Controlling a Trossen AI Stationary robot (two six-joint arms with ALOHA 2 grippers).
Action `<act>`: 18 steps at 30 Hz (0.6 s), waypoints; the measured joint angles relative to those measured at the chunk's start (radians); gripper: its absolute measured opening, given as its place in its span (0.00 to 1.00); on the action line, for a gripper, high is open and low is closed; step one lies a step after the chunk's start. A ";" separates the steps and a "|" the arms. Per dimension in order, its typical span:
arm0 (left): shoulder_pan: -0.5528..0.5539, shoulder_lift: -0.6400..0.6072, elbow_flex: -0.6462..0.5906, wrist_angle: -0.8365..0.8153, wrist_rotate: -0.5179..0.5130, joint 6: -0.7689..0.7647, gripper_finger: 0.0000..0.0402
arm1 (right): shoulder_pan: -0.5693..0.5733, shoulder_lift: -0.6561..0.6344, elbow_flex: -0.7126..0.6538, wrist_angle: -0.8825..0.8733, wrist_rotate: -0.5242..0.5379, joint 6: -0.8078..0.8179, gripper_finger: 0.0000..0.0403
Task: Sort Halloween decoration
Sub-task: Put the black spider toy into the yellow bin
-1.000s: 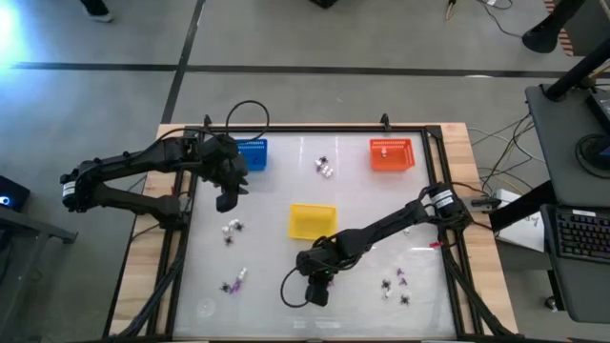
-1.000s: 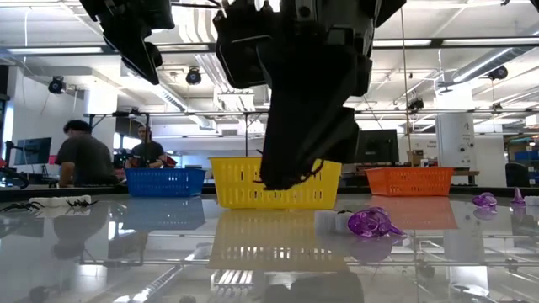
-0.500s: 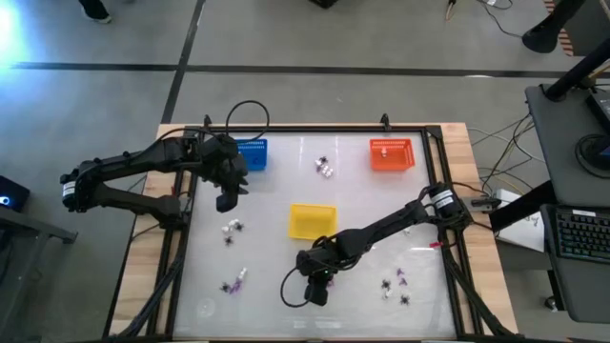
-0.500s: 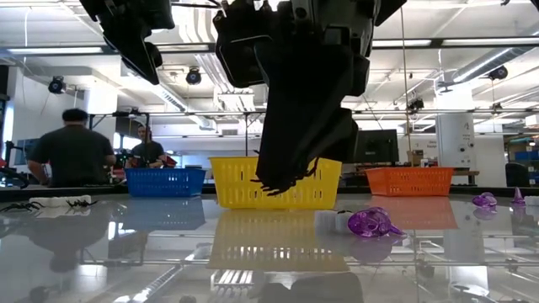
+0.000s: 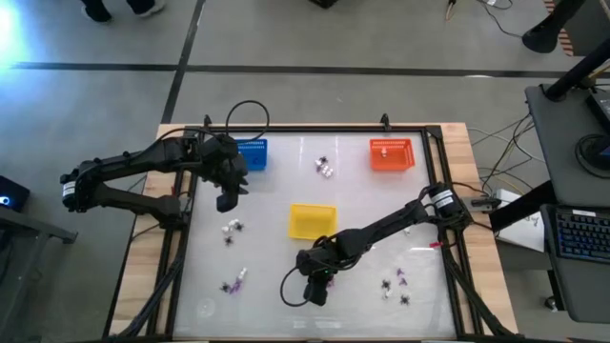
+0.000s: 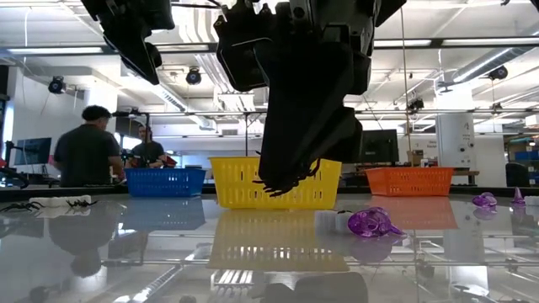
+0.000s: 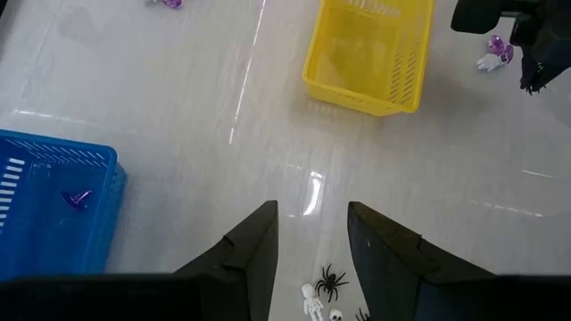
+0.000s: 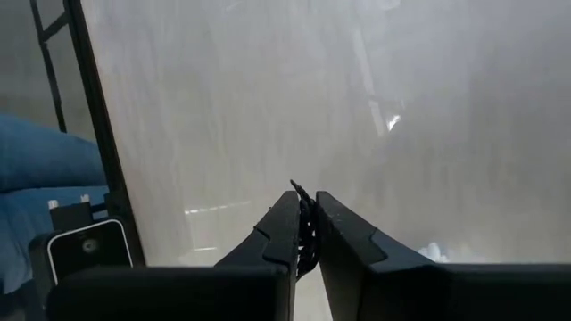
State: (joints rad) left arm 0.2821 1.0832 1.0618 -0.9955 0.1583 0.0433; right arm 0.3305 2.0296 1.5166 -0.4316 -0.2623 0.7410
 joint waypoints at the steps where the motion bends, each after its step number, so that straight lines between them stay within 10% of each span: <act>1: 0.000 0.000 0.000 0.000 0.000 0.000 0.30 | 0.000 0.000 0.000 0.000 0.000 0.000 0.07; 18: 0.000 0.000 0.000 0.000 0.001 0.024 0.30 | -0.004 0.001 0.000 -0.004 0.112 -0.018 0.07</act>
State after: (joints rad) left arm 0.2822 1.0832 1.0618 -0.9956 0.1596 0.0675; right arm 0.3265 2.0308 1.5166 -0.4358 -0.1501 0.7232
